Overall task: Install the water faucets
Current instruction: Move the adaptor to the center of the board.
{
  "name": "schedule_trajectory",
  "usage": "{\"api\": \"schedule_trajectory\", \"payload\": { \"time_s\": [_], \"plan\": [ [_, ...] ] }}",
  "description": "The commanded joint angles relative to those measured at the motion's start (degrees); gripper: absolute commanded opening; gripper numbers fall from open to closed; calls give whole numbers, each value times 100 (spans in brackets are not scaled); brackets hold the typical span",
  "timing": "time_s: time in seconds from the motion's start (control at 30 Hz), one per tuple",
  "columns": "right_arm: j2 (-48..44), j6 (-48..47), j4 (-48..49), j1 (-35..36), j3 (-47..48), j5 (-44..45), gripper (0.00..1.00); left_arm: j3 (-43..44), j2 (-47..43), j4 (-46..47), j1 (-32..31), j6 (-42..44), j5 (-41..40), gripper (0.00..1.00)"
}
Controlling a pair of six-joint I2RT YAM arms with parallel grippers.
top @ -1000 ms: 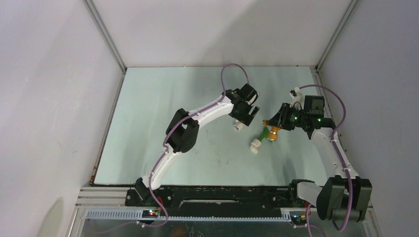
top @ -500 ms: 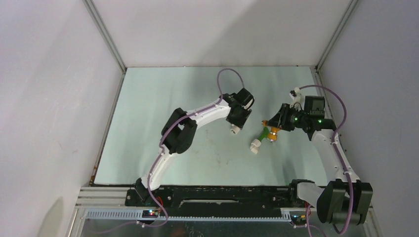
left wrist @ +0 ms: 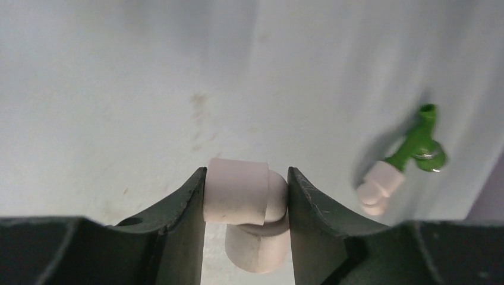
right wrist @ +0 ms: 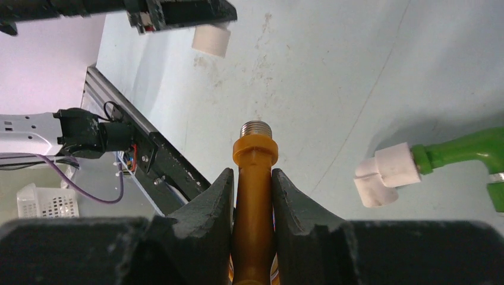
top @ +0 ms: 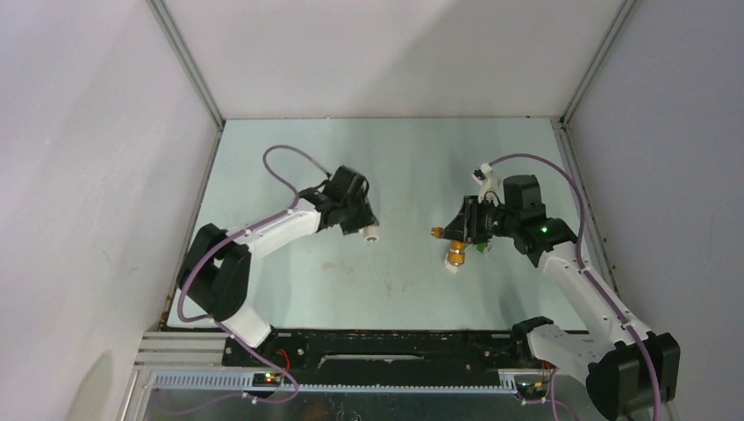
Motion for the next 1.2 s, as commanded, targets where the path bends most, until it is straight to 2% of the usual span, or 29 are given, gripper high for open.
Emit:
{"api": "schedule_trajectory", "payload": {
  "time_s": [0.0, 0.13, 0.17, 0.3, 0.33, 0.4, 0.53, 0.63, 0.7, 0.9, 1.03, 1.17],
  "plan": [
    [72, 317, 509, 327, -59, 292, 0, -542, -140, -619, -147, -1468, -1062, 0],
    [72, 386, 553, 561, -60, 424, 0, -444, 35, -967, -147, -1282, -1567, 1],
    [62, 392, 549, 595, -60, 445, 0, -372, 100, -1089, -146, -1264, -1670, 7],
    [-27, 380, 457, 639, -60, 511, 0, -359, 205, -1042, -147, -1199, -1687, 75],
    [-53, 372, 435, 630, -67, 528, 0, -407, 195, -993, -147, -1204, -1648, 84],
    [-100, 353, 407, 632, -66, 547, 0, -500, 174, -948, -147, -1220, -1553, 96],
    [-115, 337, 406, 625, -60, 532, 0, -709, 136, -778, -151, -1382, -1186, 100],
    [-106, 343, 438, 627, -59, 508, 0, -1048, 128, 51, -176, -1564, -692, 100],
    [-106, 344, 436, 629, -60, 501, 0, -996, 253, 223, -236, -1567, -564, 100],
    [-106, 319, 413, 621, -64, 472, 0, 84, 840, -310, -624, -899, -824, 100],
    [-116, 335, 421, 627, -65, 456, 0, -19, 777, -180, -620, -845, -688, 100],
    [-70, 310, 421, 626, -66, 411, 0, -269, 336, -289, -614, -570, -809, 100]
  ]
}}
